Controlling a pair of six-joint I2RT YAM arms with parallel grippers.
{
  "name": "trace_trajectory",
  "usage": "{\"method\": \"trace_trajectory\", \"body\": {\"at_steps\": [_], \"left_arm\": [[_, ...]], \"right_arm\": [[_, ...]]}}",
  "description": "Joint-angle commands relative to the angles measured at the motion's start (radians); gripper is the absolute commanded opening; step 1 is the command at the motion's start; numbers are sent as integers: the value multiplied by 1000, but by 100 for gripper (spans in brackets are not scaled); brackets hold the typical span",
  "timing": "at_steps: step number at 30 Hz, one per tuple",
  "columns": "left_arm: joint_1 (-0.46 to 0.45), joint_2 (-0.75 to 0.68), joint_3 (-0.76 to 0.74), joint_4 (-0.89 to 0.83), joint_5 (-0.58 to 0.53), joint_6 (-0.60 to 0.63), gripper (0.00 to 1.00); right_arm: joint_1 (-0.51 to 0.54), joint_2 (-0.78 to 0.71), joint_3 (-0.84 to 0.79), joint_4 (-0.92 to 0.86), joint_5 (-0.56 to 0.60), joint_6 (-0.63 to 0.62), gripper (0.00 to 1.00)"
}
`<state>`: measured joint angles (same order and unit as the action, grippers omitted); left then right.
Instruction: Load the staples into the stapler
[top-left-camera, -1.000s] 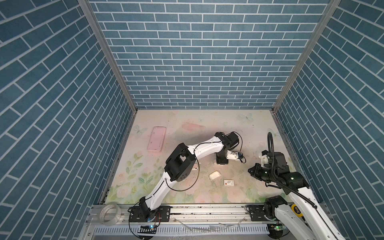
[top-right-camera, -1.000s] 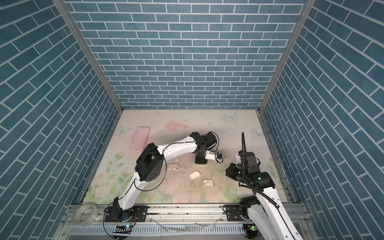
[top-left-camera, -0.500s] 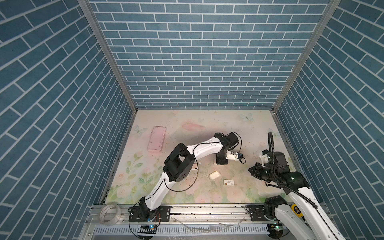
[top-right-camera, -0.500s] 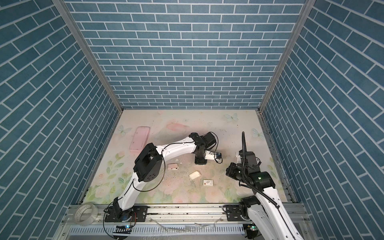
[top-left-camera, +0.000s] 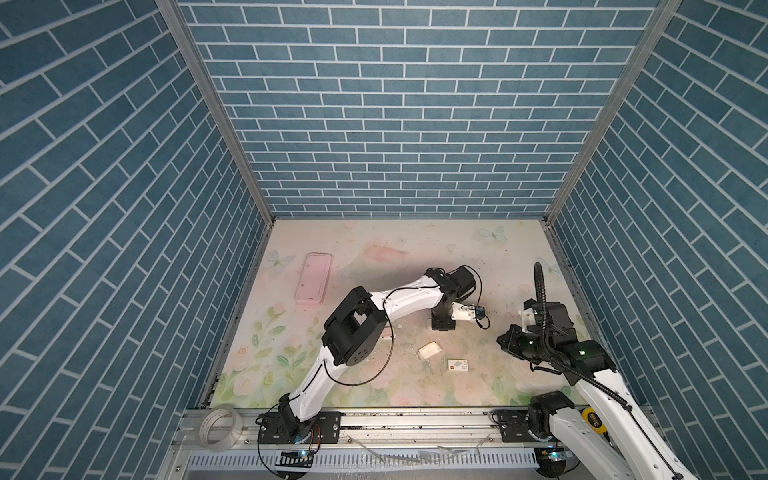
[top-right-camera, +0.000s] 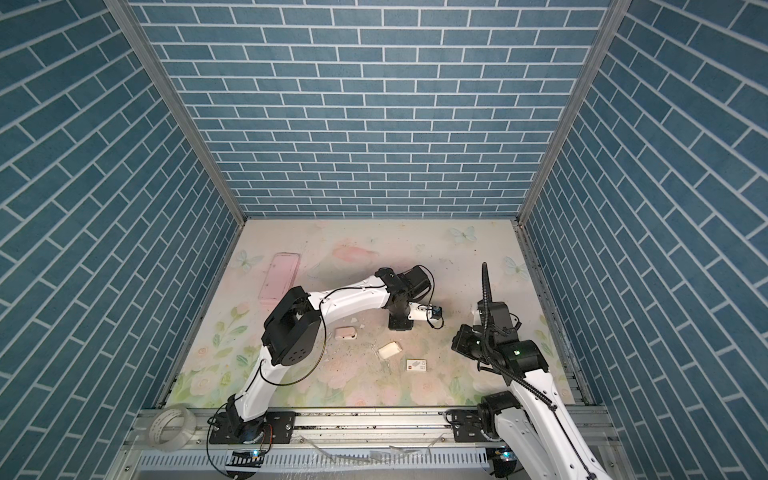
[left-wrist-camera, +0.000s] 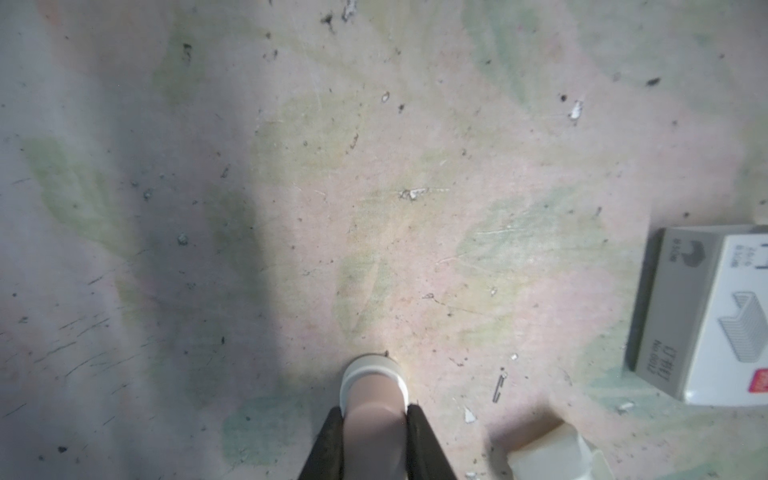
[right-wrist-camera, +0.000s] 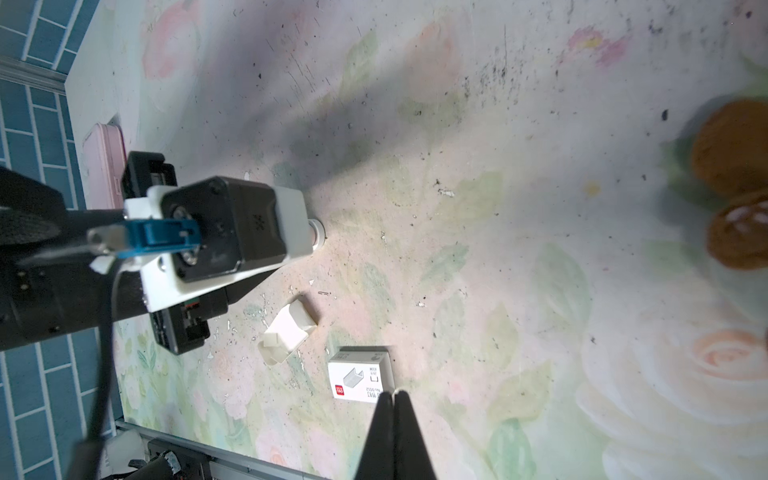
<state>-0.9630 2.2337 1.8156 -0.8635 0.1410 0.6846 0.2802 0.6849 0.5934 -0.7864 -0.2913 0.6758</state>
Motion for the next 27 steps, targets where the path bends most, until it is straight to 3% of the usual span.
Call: {"method": "trace_trajectory", "body": {"at_steps": [1, 19, 27], "left_arm": [[-26, 11, -56, -132, 42, -11, 12], [-24, -43, -65, -140, 43, -16, 17], [-21, -66, -73, -137, 48, -22, 25]], "right_arm": [[-4, 8, 20, 6, 12, -5, 3], [-4, 4, 22, 3, 15, -2, 5], [-4, 1, 18, 6, 22, -1, 7]]}}
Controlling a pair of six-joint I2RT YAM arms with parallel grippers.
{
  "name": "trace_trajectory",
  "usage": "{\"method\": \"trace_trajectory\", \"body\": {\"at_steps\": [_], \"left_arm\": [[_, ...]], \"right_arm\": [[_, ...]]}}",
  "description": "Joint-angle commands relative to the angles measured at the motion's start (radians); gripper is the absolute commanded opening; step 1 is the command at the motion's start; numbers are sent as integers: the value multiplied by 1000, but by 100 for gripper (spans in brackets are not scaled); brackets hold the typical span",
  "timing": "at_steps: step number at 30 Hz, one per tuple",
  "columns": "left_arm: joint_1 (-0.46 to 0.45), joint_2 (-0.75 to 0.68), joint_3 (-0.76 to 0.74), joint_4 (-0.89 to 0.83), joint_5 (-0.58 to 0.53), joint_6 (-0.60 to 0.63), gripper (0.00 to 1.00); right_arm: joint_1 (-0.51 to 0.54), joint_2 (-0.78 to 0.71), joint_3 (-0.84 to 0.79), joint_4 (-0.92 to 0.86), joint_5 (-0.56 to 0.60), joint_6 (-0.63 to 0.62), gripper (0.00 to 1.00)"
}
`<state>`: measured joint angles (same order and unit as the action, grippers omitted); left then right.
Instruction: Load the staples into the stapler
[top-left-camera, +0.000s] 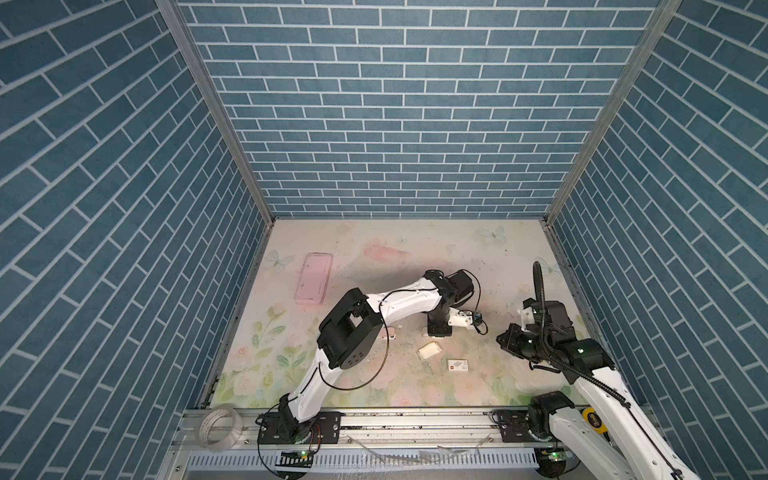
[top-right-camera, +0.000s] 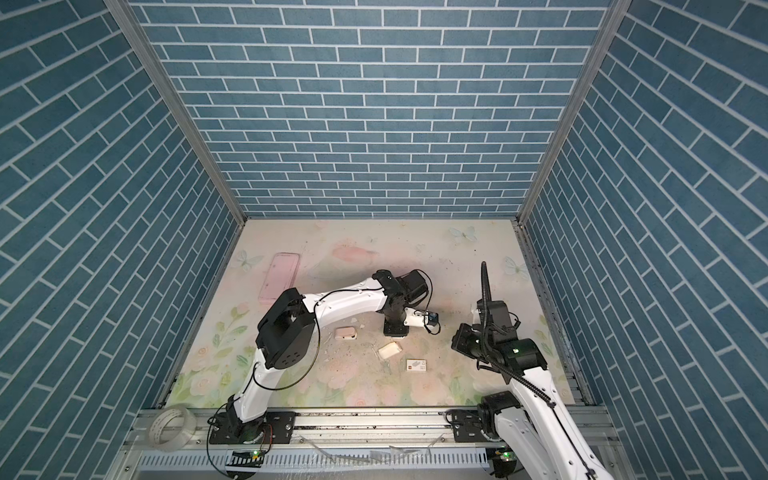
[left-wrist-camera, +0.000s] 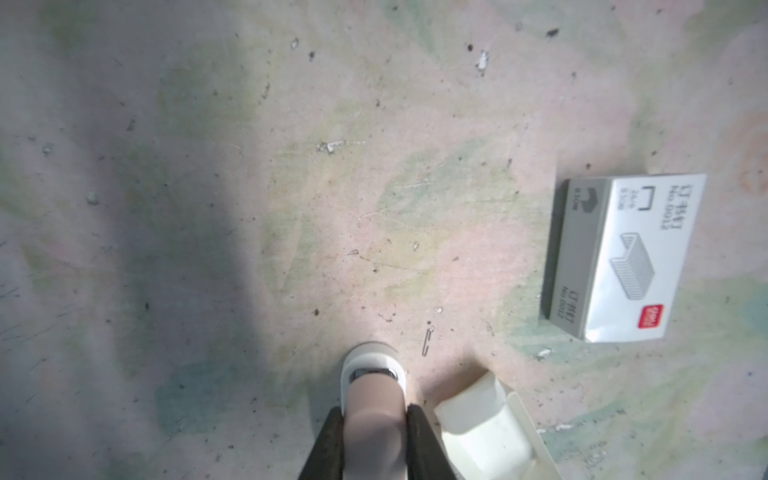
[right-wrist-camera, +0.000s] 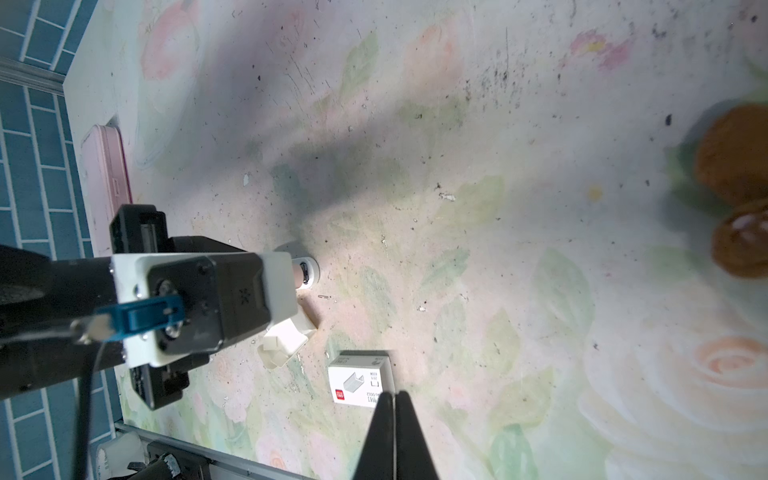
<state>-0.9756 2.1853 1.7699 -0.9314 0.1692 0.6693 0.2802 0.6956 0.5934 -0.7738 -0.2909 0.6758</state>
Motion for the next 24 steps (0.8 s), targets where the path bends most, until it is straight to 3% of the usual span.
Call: {"method": "trace_trajectory", "body": {"at_steps": [1, 18, 24], "left_arm": [[-9, -20, -27, -68, 20, -7, 27], [-8, -55, -33, -60, 22, -1, 45], [-1, -87, -27, -66, 21, 1, 54]], "right_arm": [[-3, -8, 19, -6, 24, -1, 7], [-4, 23, 36, 30, 48, -13, 12], [-4, 21, 40, 59, 67, -30, 21]]}}
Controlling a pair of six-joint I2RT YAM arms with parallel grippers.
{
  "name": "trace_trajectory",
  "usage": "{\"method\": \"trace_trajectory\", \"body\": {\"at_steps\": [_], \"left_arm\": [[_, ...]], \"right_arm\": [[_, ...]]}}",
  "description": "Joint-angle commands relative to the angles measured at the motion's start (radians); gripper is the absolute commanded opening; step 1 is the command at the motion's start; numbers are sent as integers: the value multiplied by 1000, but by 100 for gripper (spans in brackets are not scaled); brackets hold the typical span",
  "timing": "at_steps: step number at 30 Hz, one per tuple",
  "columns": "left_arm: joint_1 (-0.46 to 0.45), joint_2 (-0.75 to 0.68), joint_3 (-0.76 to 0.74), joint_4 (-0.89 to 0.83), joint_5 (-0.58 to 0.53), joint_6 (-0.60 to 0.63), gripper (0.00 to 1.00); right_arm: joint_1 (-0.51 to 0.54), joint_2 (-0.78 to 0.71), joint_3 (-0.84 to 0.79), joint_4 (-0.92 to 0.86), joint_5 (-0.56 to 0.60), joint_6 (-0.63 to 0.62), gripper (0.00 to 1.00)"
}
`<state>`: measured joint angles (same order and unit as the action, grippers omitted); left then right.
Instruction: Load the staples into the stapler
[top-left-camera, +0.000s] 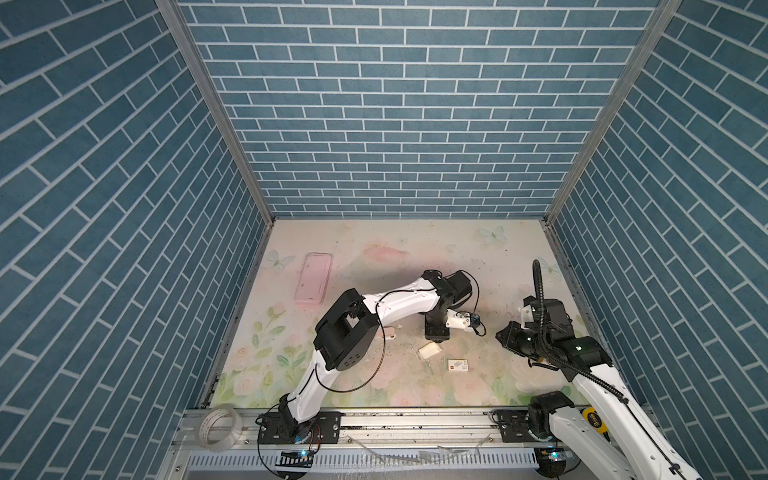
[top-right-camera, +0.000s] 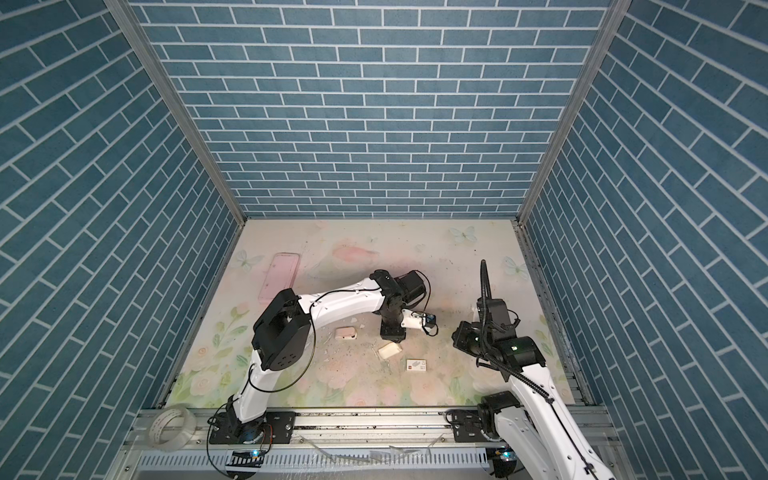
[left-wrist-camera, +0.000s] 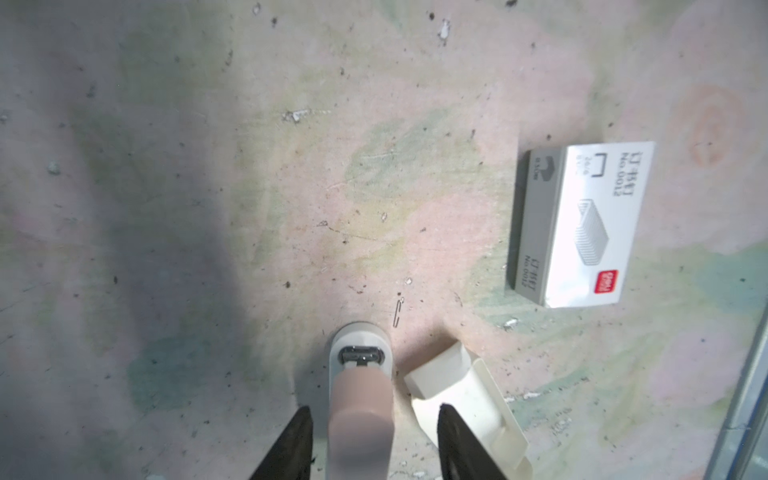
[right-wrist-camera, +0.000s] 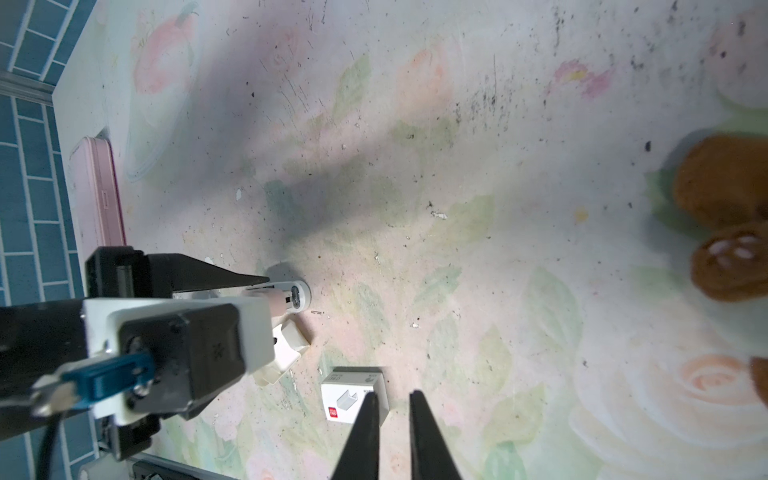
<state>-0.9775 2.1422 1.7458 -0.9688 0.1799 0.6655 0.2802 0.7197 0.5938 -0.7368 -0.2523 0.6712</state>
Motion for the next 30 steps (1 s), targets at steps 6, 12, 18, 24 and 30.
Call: {"method": "trace_trajectory", "body": {"at_steps": [6, 12, 18, 24, 30], "left_arm": [[13, -118, -26, -43, 22, -1, 63], [79, -268, -79, -27, 48, -63, 81], [222, -441, -184, 51, 53, -148, 89], [403, -608, -373, 216, 5, -255, 90], [612, -765, -621, 472, 44, -373, 95]], "right_arm": [[-4, 4, 43, 108, 79, -64, 34], [-7, 58, 61, 223, 134, -93, 44], [-7, 107, 58, 344, 233, -121, 63], [-7, 117, 11, 480, 376, -252, 90], [-11, 133, -108, 749, 457, -428, 99]]}}
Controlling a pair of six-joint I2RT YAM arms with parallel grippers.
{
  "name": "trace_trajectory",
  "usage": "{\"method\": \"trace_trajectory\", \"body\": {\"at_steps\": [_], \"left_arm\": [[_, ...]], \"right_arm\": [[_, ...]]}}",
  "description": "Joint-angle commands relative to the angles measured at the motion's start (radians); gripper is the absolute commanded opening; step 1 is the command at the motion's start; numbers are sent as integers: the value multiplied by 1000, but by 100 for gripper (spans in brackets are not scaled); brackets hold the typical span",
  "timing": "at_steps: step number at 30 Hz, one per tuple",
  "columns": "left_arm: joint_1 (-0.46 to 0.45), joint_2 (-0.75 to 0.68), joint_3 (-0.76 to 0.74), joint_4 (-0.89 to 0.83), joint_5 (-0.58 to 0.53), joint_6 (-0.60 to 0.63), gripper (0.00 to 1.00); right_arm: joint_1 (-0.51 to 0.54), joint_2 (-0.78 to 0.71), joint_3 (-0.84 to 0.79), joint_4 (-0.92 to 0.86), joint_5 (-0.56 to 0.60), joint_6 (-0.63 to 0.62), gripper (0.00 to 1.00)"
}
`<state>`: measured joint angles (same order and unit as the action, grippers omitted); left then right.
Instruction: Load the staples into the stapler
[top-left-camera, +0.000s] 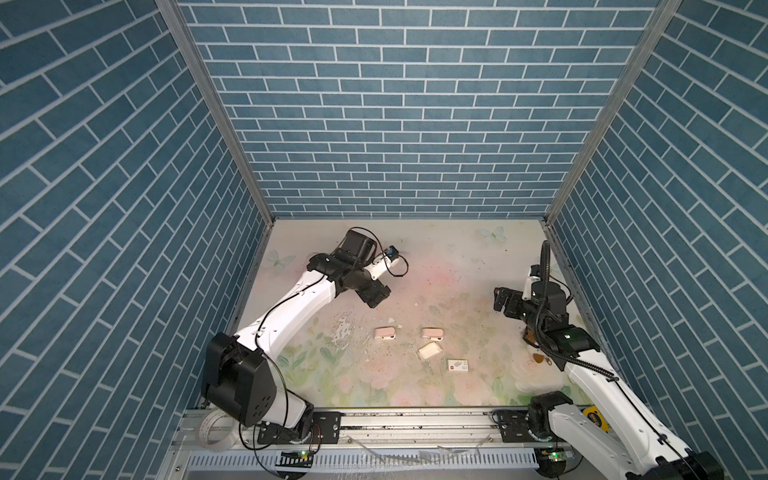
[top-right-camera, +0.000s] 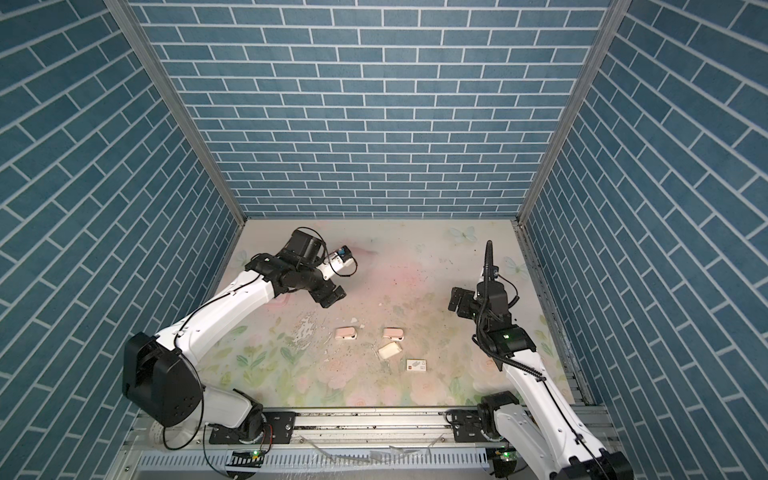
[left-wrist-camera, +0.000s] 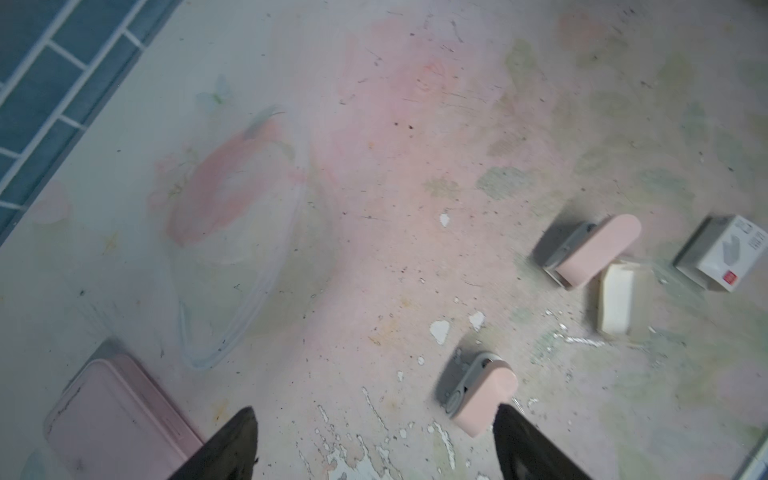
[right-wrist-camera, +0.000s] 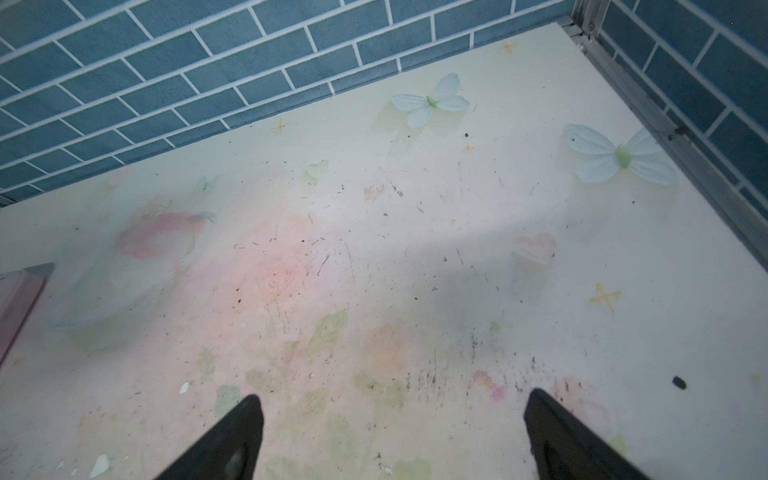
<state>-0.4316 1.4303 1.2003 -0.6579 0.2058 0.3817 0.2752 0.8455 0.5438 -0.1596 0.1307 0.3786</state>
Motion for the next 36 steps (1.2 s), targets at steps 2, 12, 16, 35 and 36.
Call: {"method": "trace_trajectory", "body": {"at_steps": [2, 12, 16, 35, 36], "left_arm": [[133, -114, -215, 316, 35, -124, 100], [340, -237, -656, 927, 89, -191, 100], [413, -229, -740, 1051, 119, -247, 99], [480, -67, -1015, 1750, 54, -293, 100], [500, -14, -1014, 1808, 69, -316, 99]], "right_arm": [[-7, 30, -86, 253, 86, -175, 99], [-135, 197, -106, 449, 57, -254, 99], [-204, 211, -136, 503, 22, -290, 99], [-381, 599, -256, 1134, -180, -279, 99], [-382, 610, -256, 1146, -183, -280, 99]]}}
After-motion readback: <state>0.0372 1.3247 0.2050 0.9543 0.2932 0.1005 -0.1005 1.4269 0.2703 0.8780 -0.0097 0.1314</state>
